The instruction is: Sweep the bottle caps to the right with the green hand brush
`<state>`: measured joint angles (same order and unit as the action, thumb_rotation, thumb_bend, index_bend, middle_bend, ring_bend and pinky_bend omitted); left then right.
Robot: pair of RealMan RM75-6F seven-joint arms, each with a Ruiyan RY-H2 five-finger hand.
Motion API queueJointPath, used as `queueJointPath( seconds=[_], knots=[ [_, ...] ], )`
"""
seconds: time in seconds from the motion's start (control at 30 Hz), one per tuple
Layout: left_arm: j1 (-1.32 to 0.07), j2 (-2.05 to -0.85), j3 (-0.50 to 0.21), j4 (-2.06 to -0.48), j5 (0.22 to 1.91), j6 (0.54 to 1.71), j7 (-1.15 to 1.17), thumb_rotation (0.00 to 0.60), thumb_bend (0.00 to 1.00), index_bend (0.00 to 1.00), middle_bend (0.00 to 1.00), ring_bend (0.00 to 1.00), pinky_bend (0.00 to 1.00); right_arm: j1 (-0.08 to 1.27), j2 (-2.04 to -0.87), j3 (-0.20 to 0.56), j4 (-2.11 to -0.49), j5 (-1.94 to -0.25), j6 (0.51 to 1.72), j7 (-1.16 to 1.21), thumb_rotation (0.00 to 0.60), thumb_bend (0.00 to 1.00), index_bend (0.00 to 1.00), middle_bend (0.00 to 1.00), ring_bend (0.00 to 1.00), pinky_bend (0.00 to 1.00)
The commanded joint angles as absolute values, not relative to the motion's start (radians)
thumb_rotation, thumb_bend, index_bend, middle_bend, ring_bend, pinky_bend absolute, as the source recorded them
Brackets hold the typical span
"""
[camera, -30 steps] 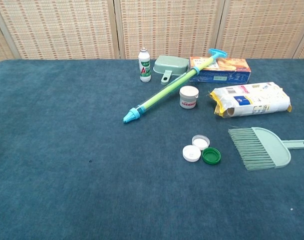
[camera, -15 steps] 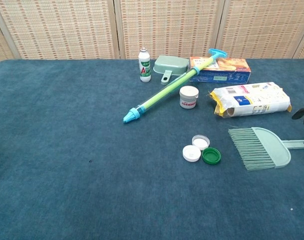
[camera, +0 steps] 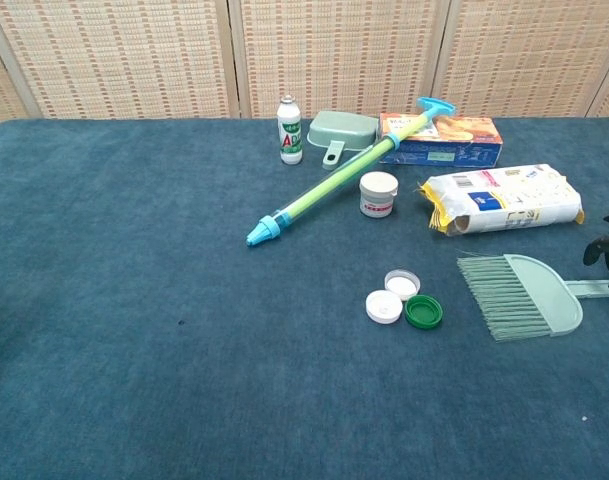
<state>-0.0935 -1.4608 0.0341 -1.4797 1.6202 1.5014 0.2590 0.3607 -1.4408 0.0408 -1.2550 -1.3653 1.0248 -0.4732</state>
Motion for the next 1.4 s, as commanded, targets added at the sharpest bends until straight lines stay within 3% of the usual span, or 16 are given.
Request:
queueJointPath(
  seconds=[0.03, 1.23, 1.4],
  knots=[
    [-0.094, -1.461, 0.034, -1.48, 1.62, 1.501, 0.259, 0.6, 0.36, 0.0, 0.0, 0.0, 0.1, 0.368, -1.465, 0.038, -1.222, -1.363, 1.019, -0.446, 0.6, 0.2, 0.28, 0.33, 0.06, 0.1],
    [-0.093, -1.461, 0.034, -1.479, 1.62, 1.501, 0.259, 0.6, 0.36, 0.0, 0.0, 0.0, 0.1, 0.398, -1.499, 0.031, -1.221, -1.323, 1.018, -0.484, 0.6, 0.28, 0.41, 0.42, 0.15, 0.1],
    [-0.093, -1.461, 0.034, -1.479, 1.62, 1.501, 0.259, 0.6, 0.36, 0.0, 0.0, 0.0, 0.1, 0.395, -1.506, 0.033, -1.219, -1.321, 1.035, -0.491, 0.6, 0.28, 0.48, 0.47, 0.19, 0.13]
  ],
)
